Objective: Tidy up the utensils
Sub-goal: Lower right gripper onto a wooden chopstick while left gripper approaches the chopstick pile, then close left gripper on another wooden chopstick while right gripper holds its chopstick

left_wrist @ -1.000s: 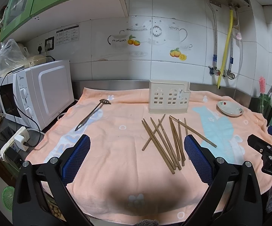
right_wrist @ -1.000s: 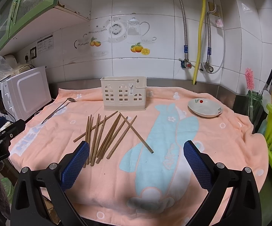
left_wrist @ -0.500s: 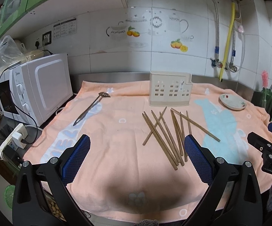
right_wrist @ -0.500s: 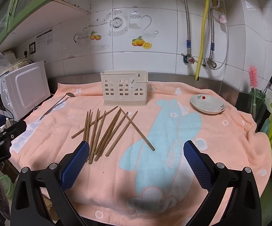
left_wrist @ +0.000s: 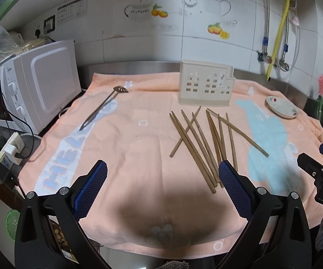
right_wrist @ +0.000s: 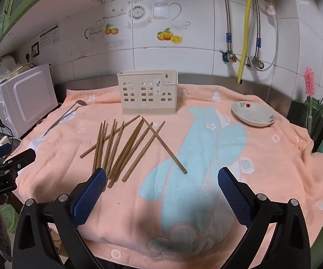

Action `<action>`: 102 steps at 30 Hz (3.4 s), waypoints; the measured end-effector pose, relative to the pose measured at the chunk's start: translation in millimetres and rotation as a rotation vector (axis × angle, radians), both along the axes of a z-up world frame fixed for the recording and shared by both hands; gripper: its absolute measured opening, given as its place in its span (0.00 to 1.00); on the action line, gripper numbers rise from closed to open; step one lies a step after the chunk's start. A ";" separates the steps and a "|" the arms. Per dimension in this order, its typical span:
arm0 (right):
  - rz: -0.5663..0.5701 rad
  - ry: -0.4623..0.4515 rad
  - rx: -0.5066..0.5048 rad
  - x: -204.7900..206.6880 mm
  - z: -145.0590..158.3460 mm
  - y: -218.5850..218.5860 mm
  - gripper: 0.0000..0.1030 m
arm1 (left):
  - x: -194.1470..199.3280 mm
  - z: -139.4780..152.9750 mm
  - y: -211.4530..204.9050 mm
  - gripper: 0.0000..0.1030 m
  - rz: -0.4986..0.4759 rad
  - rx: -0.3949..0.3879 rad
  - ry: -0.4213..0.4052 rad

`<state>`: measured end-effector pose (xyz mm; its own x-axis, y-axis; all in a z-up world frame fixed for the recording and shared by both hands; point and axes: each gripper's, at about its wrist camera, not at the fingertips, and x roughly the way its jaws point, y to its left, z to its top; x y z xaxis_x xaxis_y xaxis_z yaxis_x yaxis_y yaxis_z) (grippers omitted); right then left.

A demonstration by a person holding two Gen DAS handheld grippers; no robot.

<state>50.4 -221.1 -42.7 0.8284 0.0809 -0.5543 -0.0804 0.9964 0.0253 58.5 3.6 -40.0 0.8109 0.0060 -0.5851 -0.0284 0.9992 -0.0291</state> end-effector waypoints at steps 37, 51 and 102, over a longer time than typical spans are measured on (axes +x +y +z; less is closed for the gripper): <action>0.046 0.190 -0.028 87.8 -49.8 -19.0 0.82 | 84.5 -50.0 22.5 0.82 -0.029 -0.006 0.248; 0.048 0.264 -0.019 125.0 -68.8 -25.0 0.63 | 102.6 -57.3 24.1 0.62 -0.070 0.015 0.269; 0.137 0.283 0.005 138.0 -90.4 -22.6 0.10 | 73.1 -85.8 -42.9 0.43 -0.082 -0.067 0.373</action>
